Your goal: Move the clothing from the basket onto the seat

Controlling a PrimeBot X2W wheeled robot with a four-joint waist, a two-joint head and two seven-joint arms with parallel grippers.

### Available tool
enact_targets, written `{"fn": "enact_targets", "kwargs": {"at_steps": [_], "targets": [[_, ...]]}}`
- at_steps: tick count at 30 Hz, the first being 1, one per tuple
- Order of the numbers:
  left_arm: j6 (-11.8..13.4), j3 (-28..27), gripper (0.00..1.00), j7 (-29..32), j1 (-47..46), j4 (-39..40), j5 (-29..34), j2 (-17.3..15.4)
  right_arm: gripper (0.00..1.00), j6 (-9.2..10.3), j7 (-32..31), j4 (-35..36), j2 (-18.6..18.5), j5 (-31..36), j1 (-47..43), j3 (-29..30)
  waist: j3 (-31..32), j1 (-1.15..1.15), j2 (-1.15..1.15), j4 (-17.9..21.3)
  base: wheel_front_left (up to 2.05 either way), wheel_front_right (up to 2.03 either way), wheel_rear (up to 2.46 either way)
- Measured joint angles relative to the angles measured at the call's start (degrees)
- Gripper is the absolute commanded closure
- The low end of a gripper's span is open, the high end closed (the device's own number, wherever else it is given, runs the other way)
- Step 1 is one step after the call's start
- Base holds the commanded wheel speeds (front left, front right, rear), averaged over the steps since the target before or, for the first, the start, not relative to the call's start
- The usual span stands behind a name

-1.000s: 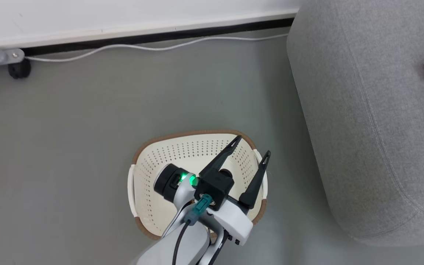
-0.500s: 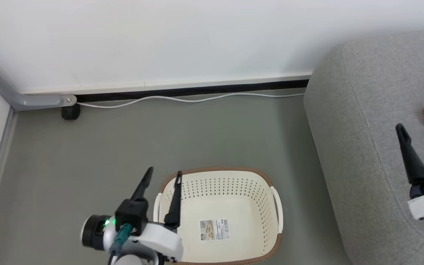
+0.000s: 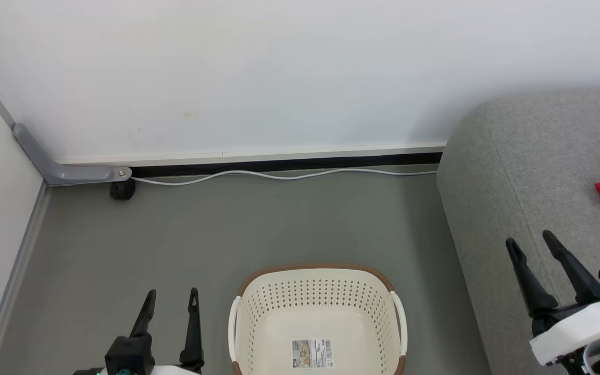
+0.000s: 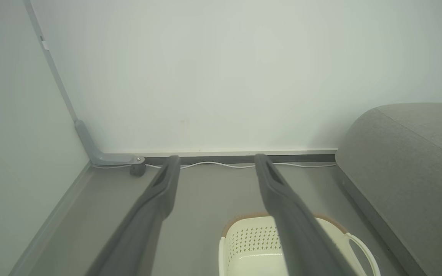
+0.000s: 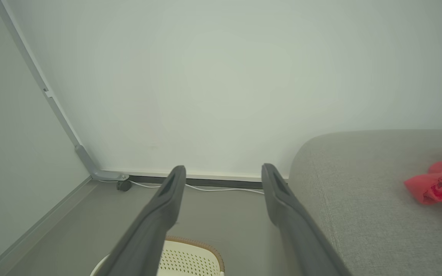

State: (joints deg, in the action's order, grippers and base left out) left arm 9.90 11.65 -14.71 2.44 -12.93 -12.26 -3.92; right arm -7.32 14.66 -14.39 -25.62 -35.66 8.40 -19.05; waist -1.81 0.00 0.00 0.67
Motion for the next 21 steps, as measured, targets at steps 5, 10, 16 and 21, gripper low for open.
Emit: {"fn": "enact_targets", "kwargs": {"at_steps": [5,10,16,21], "targets": [[-1.0,-2.1,0.00,0.0,2.5,0.3,0.4,0.9,0.00,0.00,0.0,-1.9,2.0,0.9,-1.9,0.4,1.2,0.00,0.00,-0.1,0.00,0.00,0.00],[-1.8,-3.6,0.00,0.0,3.4,0.5,1.3,1.0,0.00,0.00,0.0,-3.9,3.4,2.3,-3.1,1.5,1.6,0.00,0.00,-0.1,0.00,0.00,0.00],[-1.3,-4.1,0.00,0.0,4.7,0.9,1.4,1.1,0.00,0.00,0.0,-6.2,4.2,3.5,-3.3,1.3,1.5,0.00,0.00,-0.1,0.00,0.00,0.00],[-0.7,-3.6,0.00,0.0,4.9,0.8,0.9,1.1,0.00,0.00,0.0,-6.8,4.6,3.5,-3.4,0.9,1.4,0.00,0.00,-0.1,0.00,0.00,0.00]]}}
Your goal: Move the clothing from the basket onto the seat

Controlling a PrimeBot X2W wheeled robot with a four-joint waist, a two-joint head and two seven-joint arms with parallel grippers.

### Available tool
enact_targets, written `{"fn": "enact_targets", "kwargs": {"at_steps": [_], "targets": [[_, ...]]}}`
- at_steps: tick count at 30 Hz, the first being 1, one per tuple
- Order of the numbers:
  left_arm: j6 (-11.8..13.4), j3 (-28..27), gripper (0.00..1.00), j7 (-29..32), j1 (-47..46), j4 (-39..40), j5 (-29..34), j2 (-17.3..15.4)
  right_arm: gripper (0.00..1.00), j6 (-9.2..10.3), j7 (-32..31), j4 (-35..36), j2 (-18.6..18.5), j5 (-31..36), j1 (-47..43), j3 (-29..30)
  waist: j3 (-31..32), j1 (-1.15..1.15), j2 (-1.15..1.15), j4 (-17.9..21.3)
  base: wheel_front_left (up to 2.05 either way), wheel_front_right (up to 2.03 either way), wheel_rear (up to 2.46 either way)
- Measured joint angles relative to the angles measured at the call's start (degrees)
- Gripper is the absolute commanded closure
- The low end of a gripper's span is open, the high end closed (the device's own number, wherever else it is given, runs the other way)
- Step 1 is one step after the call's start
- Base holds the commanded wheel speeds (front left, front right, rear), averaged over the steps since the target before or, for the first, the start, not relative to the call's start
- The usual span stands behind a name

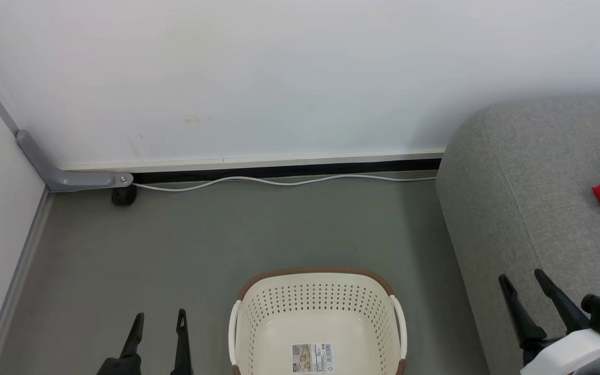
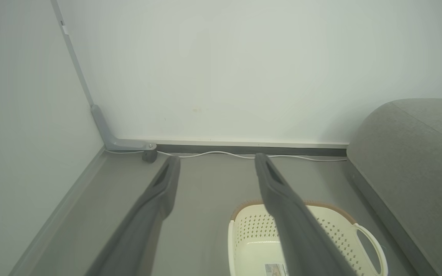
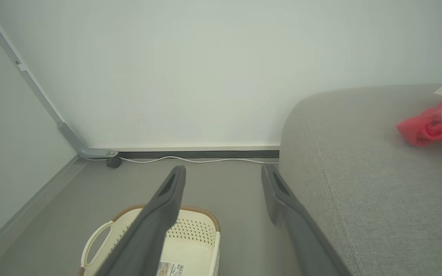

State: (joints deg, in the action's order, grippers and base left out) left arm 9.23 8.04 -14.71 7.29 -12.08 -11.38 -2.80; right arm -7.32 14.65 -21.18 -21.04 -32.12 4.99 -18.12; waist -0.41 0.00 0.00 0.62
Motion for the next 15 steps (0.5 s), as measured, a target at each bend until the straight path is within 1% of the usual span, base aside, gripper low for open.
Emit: {"fn": "enact_targets", "kwargs": {"at_steps": [3,10,13,14,15], "targets": [[0.5,0.1,0.00,0.0,0.1,0.1,-0.7,0.0,0.00,0.00,0.0,0.0,0.1,0.0,0.0,0.0,0.0,0.00,0.00,0.1,0.00,0.00,0.00],[0.7,0.1,0.00,0.0,0.3,0.7,-1.4,0.0,0.00,0.00,0.0,0.0,0.2,0.0,0.0,0.1,-0.2,0.00,0.00,0.2,0.00,0.00,0.00],[0.7,0.1,0.00,0.0,0.4,1.4,-3.0,0.0,0.00,0.00,0.0,0.0,0.2,0.0,0.0,0.3,-0.3,0.00,0.00,0.3,0.00,0.00,0.00],[0.7,0.1,1.00,0.0,0.5,1.2,-3.0,0.0,1.00,0.00,0.0,-0.1,0.4,0.0,0.0,0.3,-0.3,0.00,0.00,0.4,0.00,0.00,0.00],[0.7,0.2,1.00,0.1,0.5,0.6,-3.0,0.1,1.00,0.01,0.0,-0.6,0.8,0.0,-0.2,0.3,-0.3,0.00,0.00,0.3,0.00,0.00,0.00]]}}
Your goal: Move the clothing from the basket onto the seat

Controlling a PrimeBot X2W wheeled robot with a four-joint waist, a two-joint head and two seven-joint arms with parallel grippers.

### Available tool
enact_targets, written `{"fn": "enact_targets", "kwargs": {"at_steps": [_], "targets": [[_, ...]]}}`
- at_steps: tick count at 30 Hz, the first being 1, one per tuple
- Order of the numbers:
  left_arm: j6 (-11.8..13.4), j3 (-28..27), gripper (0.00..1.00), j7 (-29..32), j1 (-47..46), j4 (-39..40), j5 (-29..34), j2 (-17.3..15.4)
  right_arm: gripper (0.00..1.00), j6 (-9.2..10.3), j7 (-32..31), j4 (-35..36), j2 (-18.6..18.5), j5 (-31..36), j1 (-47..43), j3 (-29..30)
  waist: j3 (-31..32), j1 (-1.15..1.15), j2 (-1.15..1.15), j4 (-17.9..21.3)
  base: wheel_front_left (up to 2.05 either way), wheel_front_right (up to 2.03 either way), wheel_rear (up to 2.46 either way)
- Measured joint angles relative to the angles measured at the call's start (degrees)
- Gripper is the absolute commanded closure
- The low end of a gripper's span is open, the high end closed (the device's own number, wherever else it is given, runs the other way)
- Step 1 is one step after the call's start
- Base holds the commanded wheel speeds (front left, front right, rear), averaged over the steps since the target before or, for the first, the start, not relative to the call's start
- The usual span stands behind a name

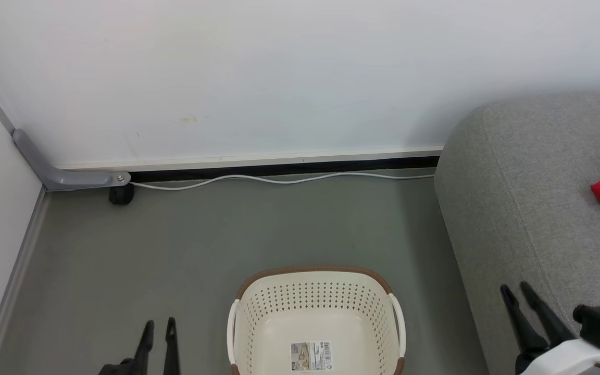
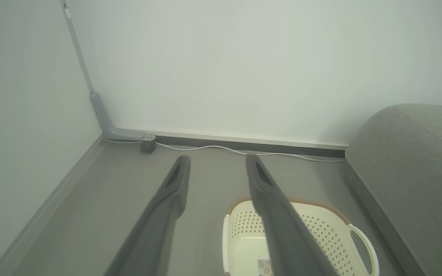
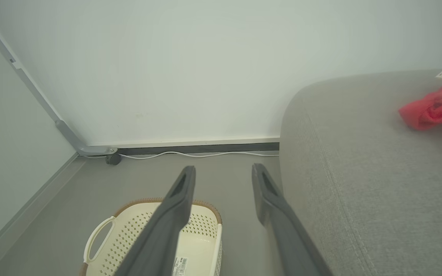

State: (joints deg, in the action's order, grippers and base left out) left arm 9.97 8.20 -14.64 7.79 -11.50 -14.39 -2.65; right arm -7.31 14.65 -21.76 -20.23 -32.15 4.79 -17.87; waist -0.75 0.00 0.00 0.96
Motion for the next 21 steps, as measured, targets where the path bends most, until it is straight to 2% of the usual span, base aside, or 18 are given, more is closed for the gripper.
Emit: {"fn": "enact_targets", "kwargs": {"at_steps": [4,21], "targets": [[-0.1,0.2,1.00,0.1,0.7,-2.1,-0.5,0.3,1.00,0.00,-0.1,-1.6,2.2,-0.3,-2.0,-0.9,0.0,0.00,0.00,0.0,0.00,0.00,0.00],[-2.2,-0.7,1.00,2.8,0.5,-2.4,-12.1,0.0,1.00,0.00,-3.1,-0.9,4.0,-8.9,-2.1,2.7,0.1,0.01,0.00,-0.1,0.00,0.00,0.00]]}}
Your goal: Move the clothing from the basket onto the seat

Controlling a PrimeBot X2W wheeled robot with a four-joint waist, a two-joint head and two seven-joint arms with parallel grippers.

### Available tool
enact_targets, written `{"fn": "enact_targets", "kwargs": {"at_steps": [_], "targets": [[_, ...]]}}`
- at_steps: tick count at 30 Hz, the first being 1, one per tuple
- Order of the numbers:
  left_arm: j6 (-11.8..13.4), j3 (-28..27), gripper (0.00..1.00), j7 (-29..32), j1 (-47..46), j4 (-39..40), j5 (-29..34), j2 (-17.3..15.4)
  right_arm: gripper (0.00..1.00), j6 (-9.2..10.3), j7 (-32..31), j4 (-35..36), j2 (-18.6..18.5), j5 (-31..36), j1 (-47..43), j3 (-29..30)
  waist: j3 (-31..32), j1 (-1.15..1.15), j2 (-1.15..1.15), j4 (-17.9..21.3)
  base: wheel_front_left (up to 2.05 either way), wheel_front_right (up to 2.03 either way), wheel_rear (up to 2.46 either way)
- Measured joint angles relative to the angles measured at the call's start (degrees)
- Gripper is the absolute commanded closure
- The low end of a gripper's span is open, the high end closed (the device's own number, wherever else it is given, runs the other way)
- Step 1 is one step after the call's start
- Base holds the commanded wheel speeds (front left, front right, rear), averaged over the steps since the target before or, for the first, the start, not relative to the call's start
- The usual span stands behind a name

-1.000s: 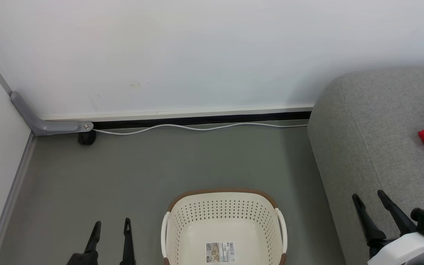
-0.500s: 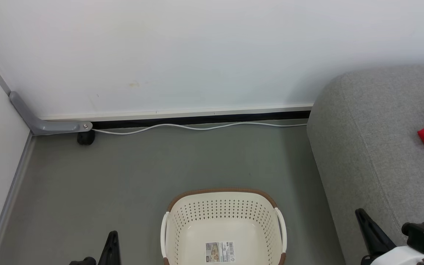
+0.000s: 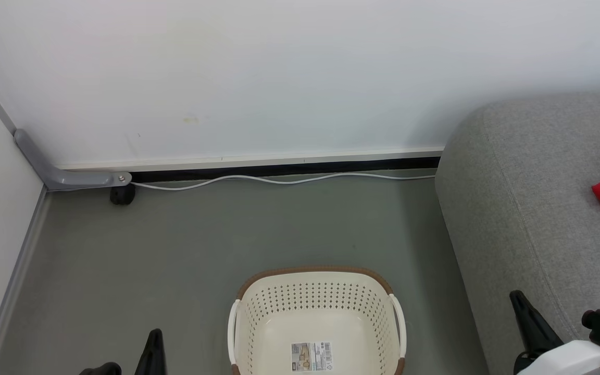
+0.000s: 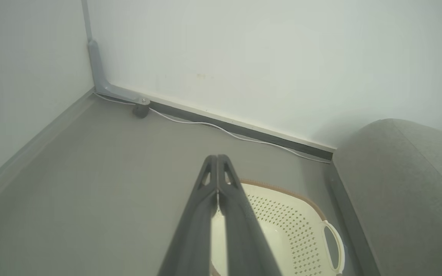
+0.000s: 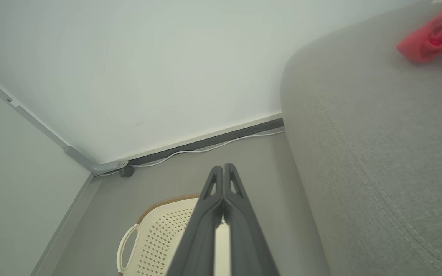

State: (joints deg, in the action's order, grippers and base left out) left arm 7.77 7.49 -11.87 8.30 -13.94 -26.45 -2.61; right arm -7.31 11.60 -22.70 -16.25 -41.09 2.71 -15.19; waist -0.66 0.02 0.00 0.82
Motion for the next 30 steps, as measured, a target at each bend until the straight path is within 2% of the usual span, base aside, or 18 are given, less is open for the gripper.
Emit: {"fn": "enact_targets", "kwargs": {"at_steps": [30], "targets": [[-4.1,-2.2,1.00,4.2,-2.8,-0.4,-18.6,-0.4,1.00,0.00,-4.5,1.8,3.5,-14.0,0.2,5.8,0.1,-0.01,0.00,-0.2,0.00,0.00,0.00]]}}
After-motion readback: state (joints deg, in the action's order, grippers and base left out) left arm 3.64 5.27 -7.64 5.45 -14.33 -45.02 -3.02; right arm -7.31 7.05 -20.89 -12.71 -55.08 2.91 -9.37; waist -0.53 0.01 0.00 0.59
